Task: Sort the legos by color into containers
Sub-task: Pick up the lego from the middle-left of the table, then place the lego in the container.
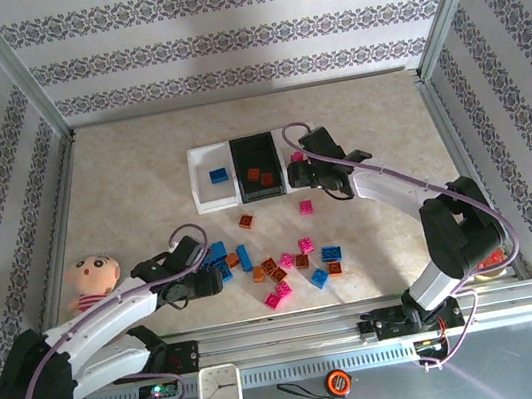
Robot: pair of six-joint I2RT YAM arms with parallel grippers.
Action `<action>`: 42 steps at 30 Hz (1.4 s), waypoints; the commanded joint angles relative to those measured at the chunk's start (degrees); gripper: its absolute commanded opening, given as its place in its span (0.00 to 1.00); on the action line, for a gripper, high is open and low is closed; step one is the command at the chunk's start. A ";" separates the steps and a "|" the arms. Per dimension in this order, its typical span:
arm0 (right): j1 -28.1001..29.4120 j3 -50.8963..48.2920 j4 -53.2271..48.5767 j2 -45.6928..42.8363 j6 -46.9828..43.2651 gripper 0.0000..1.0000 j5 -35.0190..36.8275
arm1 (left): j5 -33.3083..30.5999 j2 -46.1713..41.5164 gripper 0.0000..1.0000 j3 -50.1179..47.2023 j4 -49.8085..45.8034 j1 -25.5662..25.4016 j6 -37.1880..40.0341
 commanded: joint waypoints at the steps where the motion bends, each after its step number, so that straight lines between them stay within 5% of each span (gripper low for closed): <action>1: -0.55 -1.11 0.48 -2.67 0.86 0.72 0.36 | -1.80 4.25 0.71 3.12 3.60 -0.48 2.93; 9: -1.12 -2.36 0.32 -4.54 0.51 0.72 0.38 | -2.39 11.62 0.60 5.99 9.02 -0.10 5.61; 12: -1.30 -2.72 0.37 -4.84 0.49 0.72 0.28 | -2.21 12.09 0.47 6.43 8.21 -0.13 5.65; 20: -1.60 -3.61 1.00 -5.32 0.76 0.73 -0.08 | -1.94 3.24 0.27 5.74 1.19 -0.17 4.20; 25: -1.59 -4.74 1.41 -6.32 1.46 0.73 -0.90 | -2.18 0.98 0.27 13.03 -1.34 2.31 7.71; 32: -1.25 -7.86 1.18 -9.02 2.06 0.73 -0.96 | 1.93 15.40 0.27 28.68 6.24 12.36 15.03; 42: -0.04 -10.67 0.37 -11.74 2.39 0.74 -0.92 | 1.91 39.49 0.27 46.93 9.82 19.17 18.33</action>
